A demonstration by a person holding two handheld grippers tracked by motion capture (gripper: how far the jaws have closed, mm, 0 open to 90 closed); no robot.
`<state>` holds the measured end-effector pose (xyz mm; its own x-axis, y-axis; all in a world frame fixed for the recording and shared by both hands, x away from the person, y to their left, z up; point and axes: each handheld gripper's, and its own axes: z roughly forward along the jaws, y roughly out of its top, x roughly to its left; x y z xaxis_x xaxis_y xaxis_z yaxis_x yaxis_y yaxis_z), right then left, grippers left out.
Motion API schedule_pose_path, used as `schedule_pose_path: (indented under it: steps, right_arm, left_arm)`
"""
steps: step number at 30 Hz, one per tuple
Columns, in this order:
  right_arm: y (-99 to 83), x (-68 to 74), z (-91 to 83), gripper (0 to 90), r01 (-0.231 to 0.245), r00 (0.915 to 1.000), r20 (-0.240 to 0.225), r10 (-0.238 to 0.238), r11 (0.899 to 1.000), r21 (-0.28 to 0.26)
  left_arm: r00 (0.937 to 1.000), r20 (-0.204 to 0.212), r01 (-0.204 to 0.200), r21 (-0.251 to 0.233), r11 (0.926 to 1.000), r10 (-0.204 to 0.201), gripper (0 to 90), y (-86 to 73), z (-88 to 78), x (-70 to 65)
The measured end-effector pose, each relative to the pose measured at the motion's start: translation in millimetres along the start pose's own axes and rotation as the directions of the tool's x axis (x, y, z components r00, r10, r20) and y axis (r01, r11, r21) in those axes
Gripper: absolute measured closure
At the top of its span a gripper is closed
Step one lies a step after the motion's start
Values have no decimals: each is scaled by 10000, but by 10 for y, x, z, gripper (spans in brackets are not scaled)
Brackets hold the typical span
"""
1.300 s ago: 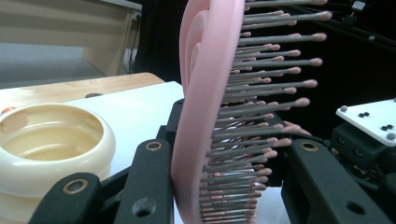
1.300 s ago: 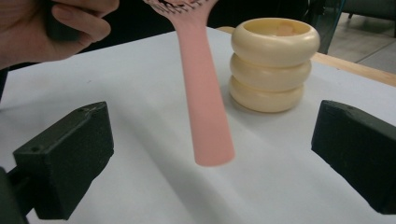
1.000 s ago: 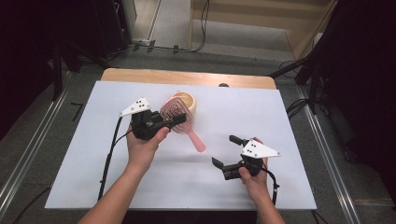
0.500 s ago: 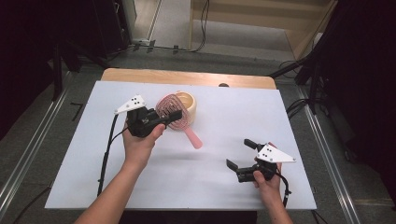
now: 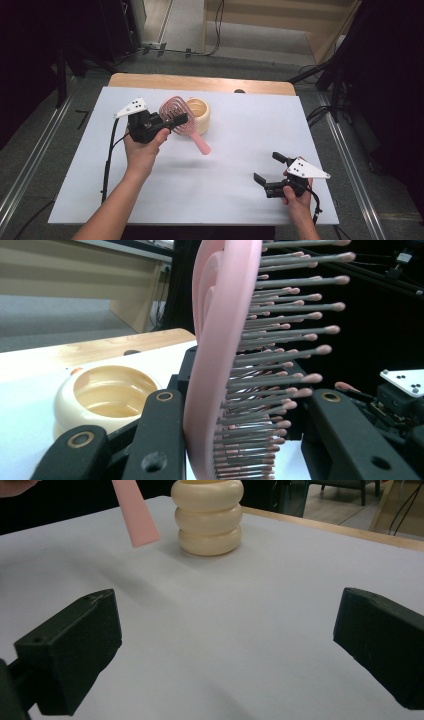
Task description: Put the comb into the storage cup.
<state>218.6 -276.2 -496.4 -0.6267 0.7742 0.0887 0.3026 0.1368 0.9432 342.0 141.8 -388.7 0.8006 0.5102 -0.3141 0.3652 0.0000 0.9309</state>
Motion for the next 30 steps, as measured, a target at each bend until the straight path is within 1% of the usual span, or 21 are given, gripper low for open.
schedule_pose_path:
  steps: [3,5,7,10,13,16,21,22,23,26,30]
  right_arm:
    - [-25,-32,-53,0,-34,9999,139,33,10000,34]
    - [-36,-68,-83,0,-247,9997,39,247,9997,-79]
    - [-42,-98,-111,0,-436,9990,26,436,9989,-194]
    - [-66,-118,-145,0,-406,9991,150,407,9991,-115]
    - [-104,-136,-182,0,-317,9992,259,318,9995,-37]
    - [-137,-155,-218,0,-365,9989,278,365,9993,-13]
    - [-165,-190,-259,0,-375,9983,455,375,9993,-4]
    - [-169,-192,-263,0,-443,9979,479,442,9990,20]
    - [-176,-202,-265,0,-366,9980,520,362,9993,73]
    - [-181,-214,-278,0,-417,9978,511,414,9991,52]
    - [-181,-226,-289,0,-413,9978,518,411,9991,22]
  left_arm:
    - [10000,-96,9,-75,10000,-10,648,25,-20,21]
    - [9999,-100,67,-144,9999,-68,648,42,-28,37]
    - [9998,-174,37,-87,10000,-39,648,66,-33,43]
    - [9997,-210,-82,-73,9999,80,648,101,-40,60]
    - [9996,-253,-88,-134,9999,85,648,139,-45,79]
    - [9995,-307,-114,-195,9997,108,648,179,-49,97]
    - [9993,-361,-97,-286,9995,87,648,229,-55,120]
    - [9993,-377,-75,-321,9995,63,648,236,-58,125]
    - [9991,-419,-85,-312,9995,72,648,244,-65,132]
    - [9988,-494,-29,-408,9992,9,648,261,-73,156]
    - [9983,-576,-57,-411,9991,33,648,291,-76,188]
